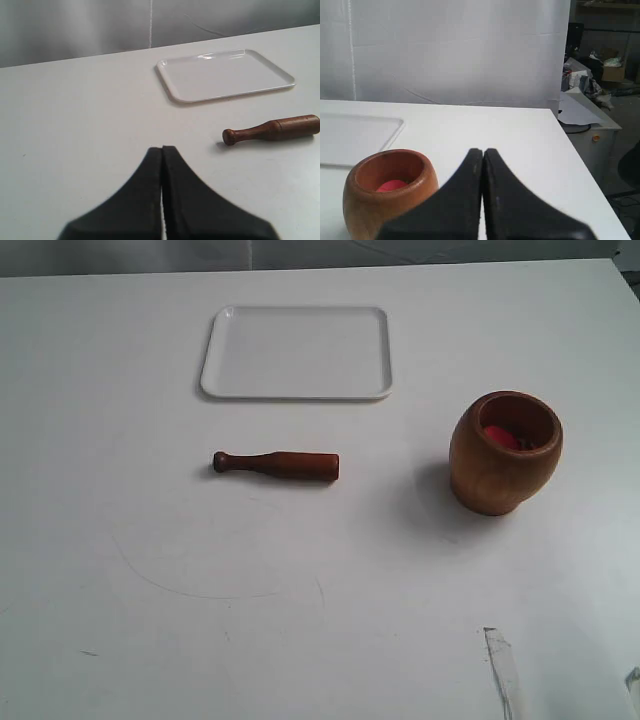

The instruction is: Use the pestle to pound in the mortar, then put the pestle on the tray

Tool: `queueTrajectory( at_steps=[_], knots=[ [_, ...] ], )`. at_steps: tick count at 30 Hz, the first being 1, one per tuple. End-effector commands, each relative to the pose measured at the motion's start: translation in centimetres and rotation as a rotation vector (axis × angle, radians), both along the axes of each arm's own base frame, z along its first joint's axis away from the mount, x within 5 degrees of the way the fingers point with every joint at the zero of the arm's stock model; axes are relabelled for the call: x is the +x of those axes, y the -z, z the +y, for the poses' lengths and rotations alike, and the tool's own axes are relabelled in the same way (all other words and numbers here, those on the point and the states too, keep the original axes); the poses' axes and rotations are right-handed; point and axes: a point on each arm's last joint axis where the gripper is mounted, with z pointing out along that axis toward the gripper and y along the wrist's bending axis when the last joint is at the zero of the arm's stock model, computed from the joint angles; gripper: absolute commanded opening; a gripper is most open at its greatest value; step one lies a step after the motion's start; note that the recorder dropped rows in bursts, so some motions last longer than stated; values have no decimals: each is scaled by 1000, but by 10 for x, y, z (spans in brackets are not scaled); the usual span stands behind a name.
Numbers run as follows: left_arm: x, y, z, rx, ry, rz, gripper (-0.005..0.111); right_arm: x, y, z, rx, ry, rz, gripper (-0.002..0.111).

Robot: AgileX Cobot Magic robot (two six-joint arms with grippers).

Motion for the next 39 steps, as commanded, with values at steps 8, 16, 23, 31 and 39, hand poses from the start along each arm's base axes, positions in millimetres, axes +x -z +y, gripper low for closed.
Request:
queueTrajectory(
  at_steps=[8,16,23,31,39],
  knots=[
    [0,0,-1,-15,6,-4,0,0,1,-1,-44,9,-7,0],
    [0,0,-1,-15,6,-4,0,0,1,-1,-38,9,-6,0],
    [0,0,-1,-15,6,-4,0,0,0,-1,-37,8,-14,0],
    [0,0,-1,-15,6,-4,0,0,-12,0,60,3,-136,0],
    [0,0,-1,-15,6,-4,0,0,-13,0,199,4,-125,0]
  ],
)
